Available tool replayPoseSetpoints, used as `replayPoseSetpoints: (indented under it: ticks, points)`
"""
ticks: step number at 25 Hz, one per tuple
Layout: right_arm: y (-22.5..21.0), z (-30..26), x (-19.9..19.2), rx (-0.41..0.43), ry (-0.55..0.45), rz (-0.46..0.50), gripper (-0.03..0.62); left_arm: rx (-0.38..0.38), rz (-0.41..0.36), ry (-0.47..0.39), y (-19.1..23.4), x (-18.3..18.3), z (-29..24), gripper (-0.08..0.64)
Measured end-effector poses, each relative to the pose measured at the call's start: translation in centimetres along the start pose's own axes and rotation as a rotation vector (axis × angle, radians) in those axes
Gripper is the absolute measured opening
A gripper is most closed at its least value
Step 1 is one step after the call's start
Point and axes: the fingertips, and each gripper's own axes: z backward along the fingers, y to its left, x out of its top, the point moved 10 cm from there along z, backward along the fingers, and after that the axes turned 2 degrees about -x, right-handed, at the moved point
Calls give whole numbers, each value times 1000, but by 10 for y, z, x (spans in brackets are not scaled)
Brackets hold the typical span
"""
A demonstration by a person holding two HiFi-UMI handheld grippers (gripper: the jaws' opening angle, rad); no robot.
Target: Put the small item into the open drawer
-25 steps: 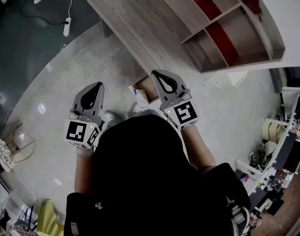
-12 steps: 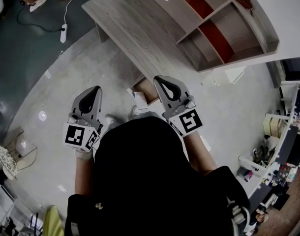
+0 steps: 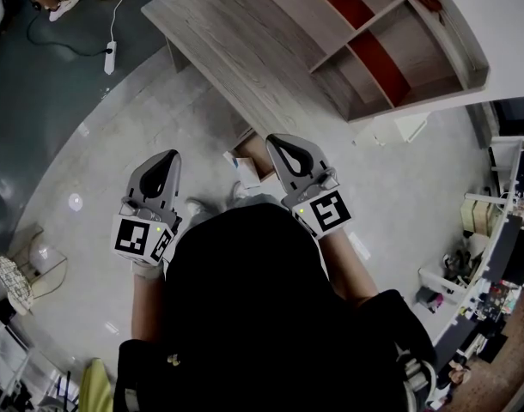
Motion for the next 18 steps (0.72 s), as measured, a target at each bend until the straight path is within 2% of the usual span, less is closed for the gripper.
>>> replayPoseSetpoints:
  ticks: [18]
  points:
    - [10,-21,-5,40,32,-10,12,37,15,13,10,-4,15,3]
